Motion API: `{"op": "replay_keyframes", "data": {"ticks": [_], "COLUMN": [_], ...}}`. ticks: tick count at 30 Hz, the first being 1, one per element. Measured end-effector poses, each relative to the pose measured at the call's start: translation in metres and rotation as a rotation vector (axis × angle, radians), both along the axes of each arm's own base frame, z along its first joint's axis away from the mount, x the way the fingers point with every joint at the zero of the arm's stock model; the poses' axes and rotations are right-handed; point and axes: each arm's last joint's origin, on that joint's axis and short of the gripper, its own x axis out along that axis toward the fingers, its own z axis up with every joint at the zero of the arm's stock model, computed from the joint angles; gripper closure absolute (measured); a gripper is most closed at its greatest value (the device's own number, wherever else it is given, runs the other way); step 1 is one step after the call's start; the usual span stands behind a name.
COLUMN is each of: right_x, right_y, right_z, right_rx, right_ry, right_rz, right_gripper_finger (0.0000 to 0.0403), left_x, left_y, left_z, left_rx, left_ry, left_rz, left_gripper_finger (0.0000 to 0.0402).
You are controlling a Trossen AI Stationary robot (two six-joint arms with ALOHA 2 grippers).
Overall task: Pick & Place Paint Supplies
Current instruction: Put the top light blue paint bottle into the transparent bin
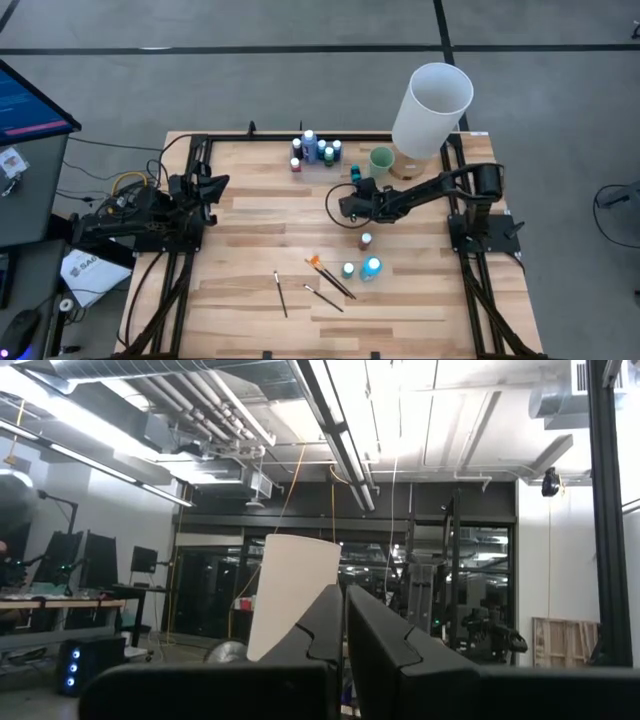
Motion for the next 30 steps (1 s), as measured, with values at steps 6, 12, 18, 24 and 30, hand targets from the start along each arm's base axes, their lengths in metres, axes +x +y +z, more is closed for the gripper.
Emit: {"op": "replay_keyframes", "data": {"ticks": [6,12,18,24,30], "right_x": [0.004,-0.005,-0.015,-0.021,-0.018], "right_y": [0.016,0.034,0.035,0.005,-0.016], "right_z": [0.027,0.074,0.141,0.199,0.216], "right_rx": [0.061,0.188,0.332,0.477,0.691], "right_ry": [-0.044,-0.065,-0.189,-0.351,-0.436], "right_rz": [0.075,0.132,0.196,0.22,0.215], "right_gripper_finger": [0.0299,0.0299,0.0299,0.0299,0.0299], "left_x": [0.0,0.0,0.0,0.0,0.0], "left_y": [0.0,0.0,0.0,0.0,0.0], "left_z": [0.0,0.0,0.0,0.0,0.0], "left_rx": [0.0,0.0,0.0,0.0,0.0], "left_ry": [0.0,0.0,0.0,0.0,0.0], "left_rz": [0.0,0.0,0.0,0.0,0.0], "left_gripper_finger": [0.04,0.04,0.04,0.04,0.04]}}
